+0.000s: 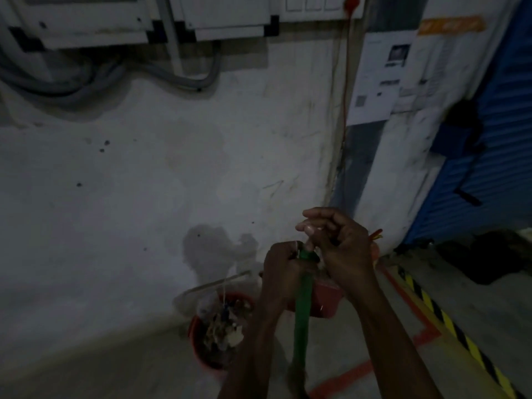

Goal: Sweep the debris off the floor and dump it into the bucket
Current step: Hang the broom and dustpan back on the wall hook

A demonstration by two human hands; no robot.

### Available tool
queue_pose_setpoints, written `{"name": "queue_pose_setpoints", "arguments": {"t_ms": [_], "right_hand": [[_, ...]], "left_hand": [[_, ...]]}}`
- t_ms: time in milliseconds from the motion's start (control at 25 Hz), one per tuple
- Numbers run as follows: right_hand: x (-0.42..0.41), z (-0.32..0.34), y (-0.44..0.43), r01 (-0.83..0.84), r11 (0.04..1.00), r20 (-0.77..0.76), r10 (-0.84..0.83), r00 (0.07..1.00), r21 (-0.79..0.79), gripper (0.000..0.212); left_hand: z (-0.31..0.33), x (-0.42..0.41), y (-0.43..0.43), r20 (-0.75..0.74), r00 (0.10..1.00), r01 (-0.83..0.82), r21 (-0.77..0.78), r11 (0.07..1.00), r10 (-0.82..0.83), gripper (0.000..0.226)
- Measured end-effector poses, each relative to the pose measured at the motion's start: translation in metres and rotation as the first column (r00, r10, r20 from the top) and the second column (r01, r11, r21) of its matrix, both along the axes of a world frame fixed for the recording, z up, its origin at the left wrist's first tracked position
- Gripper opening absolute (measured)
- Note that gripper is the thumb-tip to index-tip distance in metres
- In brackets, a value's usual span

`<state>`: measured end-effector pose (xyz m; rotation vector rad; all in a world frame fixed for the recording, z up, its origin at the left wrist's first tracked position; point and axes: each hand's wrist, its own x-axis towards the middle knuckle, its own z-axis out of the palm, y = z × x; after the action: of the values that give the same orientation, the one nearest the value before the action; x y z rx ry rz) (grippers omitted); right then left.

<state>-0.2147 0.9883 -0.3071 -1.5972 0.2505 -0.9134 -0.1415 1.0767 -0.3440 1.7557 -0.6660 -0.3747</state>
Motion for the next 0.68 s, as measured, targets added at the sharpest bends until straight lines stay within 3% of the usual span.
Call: {"name": "queue_pose_setpoints", "arguments": {"t_ms": [160,360,480,560,680], "right_hand": [[-0.011,0.006,-0.021,0.156,0.986,0.063,-0.159,0.985,0.051,0.020],[-0.020,0.015,-0.060,0.323,0.946,0.114,-0.323,0.939,0.019,0.023],[-0.019,0.017,-0.087,0.391,0.920,0.139,-0.388,0.911,0.010,0.026],[-0.015,0.017,-0.108,0.401,0.916,0.147,-0.397,0.906,0.006,0.027],[-0.004,0.015,-0.145,0.387,0.922,0.143,-0.383,0.912,-0.001,0.031]], "left_hand": [[0.022,-0.003,-0.025,0.037,0.989,0.148,-0.213,0.966,-0.144,0.020],[0.051,-0.007,-0.063,0.276,0.961,0.039,-0.246,0.969,0.031,0.021],[0.067,-0.001,-0.096,0.326,0.941,0.001,-0.258,0.966,0.086,0.019],[0.067,0.002,-0.117,0.331,0.940,0.001,-0.259,0.966,0.087,0.020],[0.065,0.011,-0.155,0.209,0.976,0.002,-0.293,0.956,0.062,0.019]]}}
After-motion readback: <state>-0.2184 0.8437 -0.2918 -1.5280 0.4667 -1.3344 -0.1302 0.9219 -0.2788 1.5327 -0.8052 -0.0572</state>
